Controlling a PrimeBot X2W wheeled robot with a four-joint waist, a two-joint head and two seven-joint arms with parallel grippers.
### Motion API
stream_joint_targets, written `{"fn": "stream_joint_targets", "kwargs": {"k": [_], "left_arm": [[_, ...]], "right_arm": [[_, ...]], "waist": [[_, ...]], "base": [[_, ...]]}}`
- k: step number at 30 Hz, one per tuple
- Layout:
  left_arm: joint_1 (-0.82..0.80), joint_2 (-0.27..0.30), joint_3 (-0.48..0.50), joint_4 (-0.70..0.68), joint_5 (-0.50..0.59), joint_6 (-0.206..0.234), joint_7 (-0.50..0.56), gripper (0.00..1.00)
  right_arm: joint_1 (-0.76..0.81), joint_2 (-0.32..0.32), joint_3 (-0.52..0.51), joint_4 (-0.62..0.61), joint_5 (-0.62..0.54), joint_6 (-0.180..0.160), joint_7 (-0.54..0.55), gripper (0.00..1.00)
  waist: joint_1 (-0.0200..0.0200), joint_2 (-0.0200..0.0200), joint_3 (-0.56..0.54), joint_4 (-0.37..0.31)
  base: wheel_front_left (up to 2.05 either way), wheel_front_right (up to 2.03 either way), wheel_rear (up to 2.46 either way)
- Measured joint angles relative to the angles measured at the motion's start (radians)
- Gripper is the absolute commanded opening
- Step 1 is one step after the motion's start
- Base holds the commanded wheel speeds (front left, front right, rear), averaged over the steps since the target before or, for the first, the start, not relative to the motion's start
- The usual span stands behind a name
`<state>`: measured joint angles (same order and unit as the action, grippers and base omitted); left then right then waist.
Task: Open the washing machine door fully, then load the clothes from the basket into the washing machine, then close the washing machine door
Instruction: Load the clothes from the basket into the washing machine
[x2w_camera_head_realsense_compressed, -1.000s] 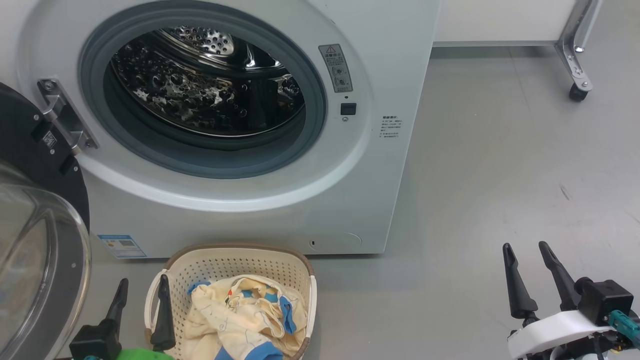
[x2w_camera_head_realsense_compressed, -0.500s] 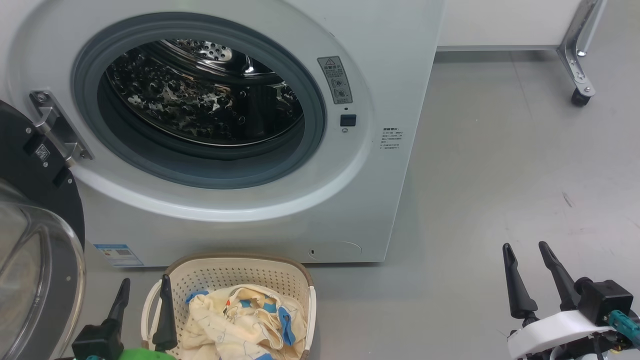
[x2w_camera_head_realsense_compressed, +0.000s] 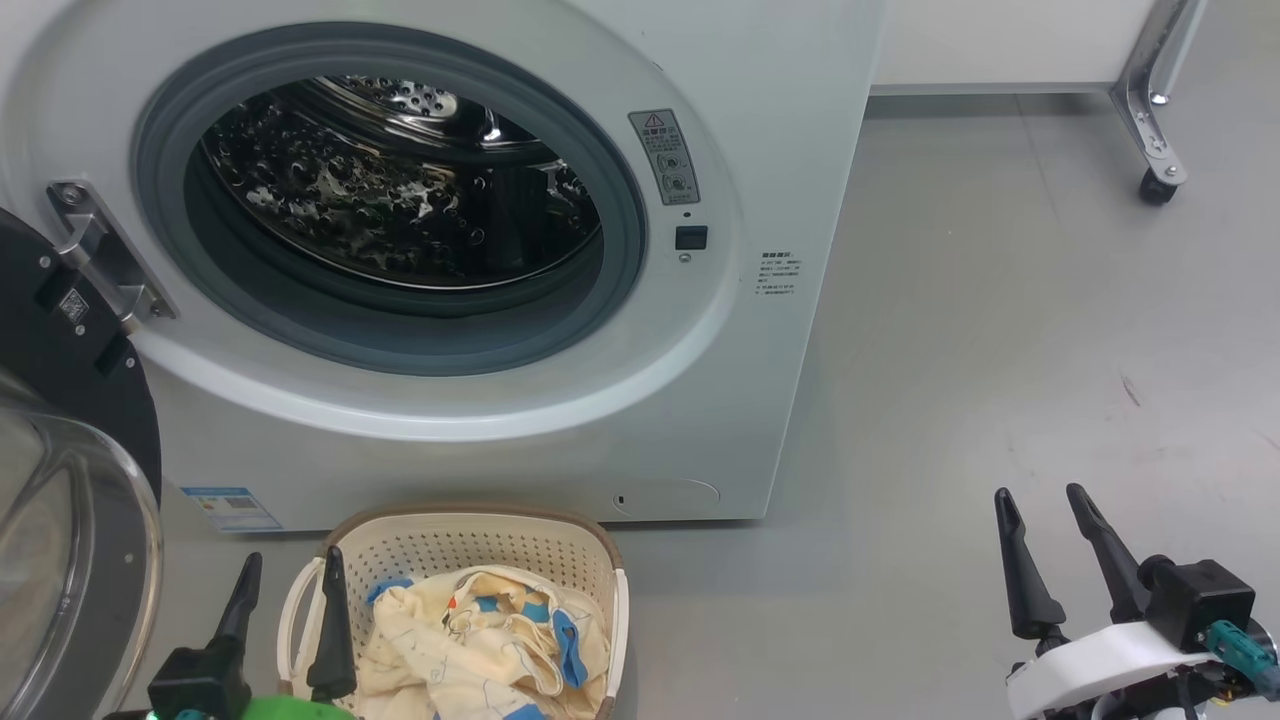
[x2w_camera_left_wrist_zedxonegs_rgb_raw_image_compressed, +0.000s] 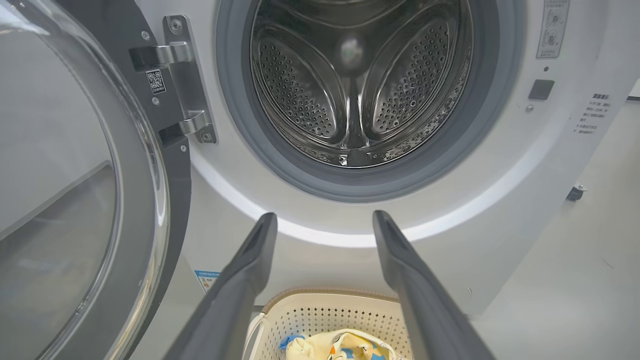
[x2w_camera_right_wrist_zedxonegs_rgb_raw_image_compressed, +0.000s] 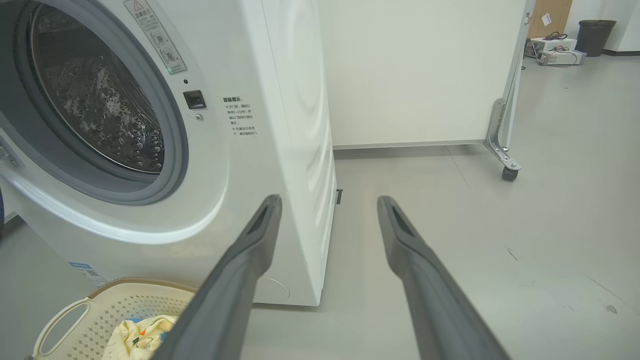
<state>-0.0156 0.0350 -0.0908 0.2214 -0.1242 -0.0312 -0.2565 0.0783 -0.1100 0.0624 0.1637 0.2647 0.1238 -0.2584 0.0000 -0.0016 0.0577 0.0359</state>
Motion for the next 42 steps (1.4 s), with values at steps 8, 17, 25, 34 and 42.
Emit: {"fn": "stream_joint_targets", "kwargs": {"k": [8,17,25,34,42], "left_arm": [[0.000,0.000,0.000,-0.009,0.013,0.008,0.000,1.00],[0.000,0.000,-0.018,0.064,-0.037,-0.012,0.001,1.00],[-0.025,0.000,-0.055,0.117,-0.043,-0.038,0.055,1.00],[-0.104,0.000,-0.065,0.186,-0.053,-0.050,0.141,1.00],[-0.183,0.000,-0.028,0.276,-0.151,-0.061,0.245,1.00]], "right_arm": [[-0.002,0.002,0.004,-0.007,0.001,0.000,0.000,1.00],[-0.034,0.009,0.008,-0.021,0.001,0.000,0.000,1.00],[-0.072,0.017,0.016,-0.030,0.001,0.000,0.000,1.00],[-0.130,0.031,0.026,-0.040,0.001,0.000,0.000,1.00],[-0.194,0.038,0.044,-0.044,0.001,0.000,0.000,1.00]], "waist": [[0.0000,0.0000,0.034,-0.014],[0.0000,0.0000,0.090,-0.041],[0.0000,0.0000,0.154,-0.065],[0.0000,0.0000,0.235,-0.094],[0.0000,0.0000,0.320,-0.125]], "base": [[0.00,0.00,0.00],[0.00,0.00,0.00],[0.00,0.00,0.00],[0.00,0.00,0.00],[0.00,0.00,0.00]]}}
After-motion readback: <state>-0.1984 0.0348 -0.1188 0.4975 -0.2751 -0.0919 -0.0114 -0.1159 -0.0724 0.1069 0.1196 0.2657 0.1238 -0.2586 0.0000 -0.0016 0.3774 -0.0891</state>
